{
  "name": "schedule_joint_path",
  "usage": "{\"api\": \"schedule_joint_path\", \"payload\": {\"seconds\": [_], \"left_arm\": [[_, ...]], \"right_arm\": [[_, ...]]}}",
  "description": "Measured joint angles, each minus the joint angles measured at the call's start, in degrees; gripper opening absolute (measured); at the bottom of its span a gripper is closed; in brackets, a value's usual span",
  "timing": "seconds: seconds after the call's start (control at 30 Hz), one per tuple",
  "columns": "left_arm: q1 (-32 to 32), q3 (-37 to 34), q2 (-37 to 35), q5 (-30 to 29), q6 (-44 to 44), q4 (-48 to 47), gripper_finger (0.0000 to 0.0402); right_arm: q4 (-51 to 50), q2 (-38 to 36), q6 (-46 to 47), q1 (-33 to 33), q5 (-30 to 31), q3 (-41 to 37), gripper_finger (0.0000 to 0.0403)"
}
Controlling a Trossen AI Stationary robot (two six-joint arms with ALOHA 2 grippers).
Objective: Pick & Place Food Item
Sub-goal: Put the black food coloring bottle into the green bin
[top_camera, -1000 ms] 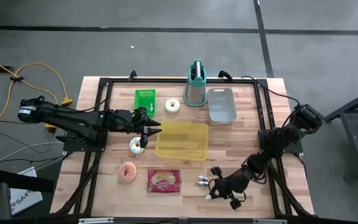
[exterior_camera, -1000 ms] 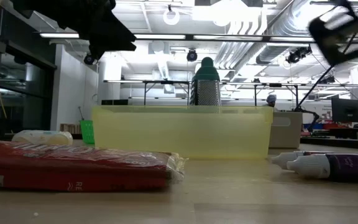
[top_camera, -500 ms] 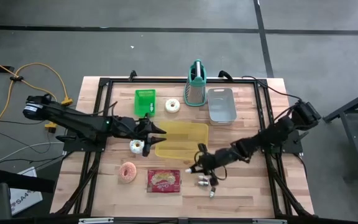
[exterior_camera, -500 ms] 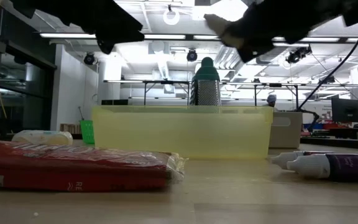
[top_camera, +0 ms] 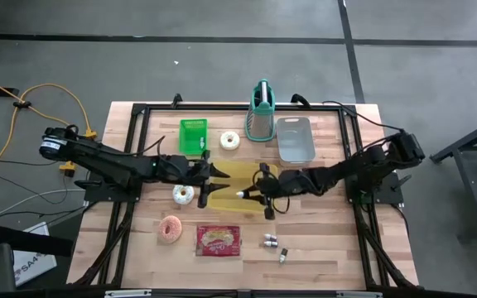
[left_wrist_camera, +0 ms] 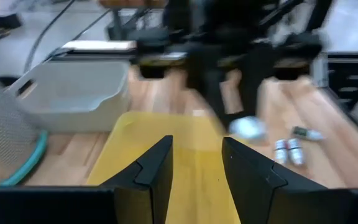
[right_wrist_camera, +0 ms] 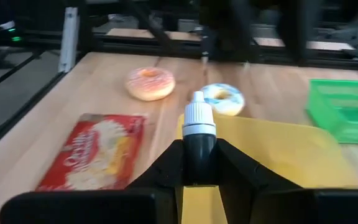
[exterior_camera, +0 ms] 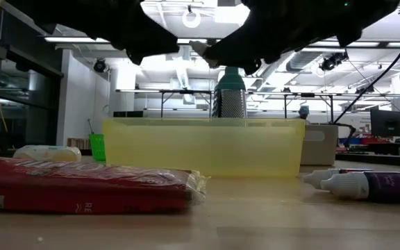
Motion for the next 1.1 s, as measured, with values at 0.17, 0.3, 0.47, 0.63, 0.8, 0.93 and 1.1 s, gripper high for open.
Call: {"api": "schedule_joint_path", "payload": {"seconds": [0.17,0.3,0.47,0.63,0.8,0.93,1.1], "left_arm": [[0.1,0.0,0.0,2.5,1.9,1.3,0.0134],[0.2,0.0,0.0,2.6,2.5,1.3,0.0134],[1.4,0.0,0.0,2.6,3.0,1.4,0.0134],[3.4,0.0,0.0,2.6,3.0,1.8,0.0134],[5.1,0.0,0.0,6.2,3.2,2.9,0.0134],[5.5,0.0,0.0,7.0,3.4,4.0,0.0134],[5.4,0.0,0.0,7.0,3.5,4.0,0.0134]], "right_arm": [[1.3,0.0,-0.1,-2.6,0.0,0.0,0.0064],[1.8,0.0,-0.1,-4.3,-0.9,0.0,0.0064],[3.9,0.0,-1.5,-5.1,-1.2,0.0,0.0064],[6.2,0.0,-3.0,-5.0,-1.4,0.0,0.0064],[6.5,0.0,-3.0,-5.3,-0.2,0.0,0.0064],[6.6,0.0,-3.0,-6.0,0.0,0.0,0.0064],[8.0,0.0,-3.3,-6.6,-0.3,0.0,0.0064]]}}
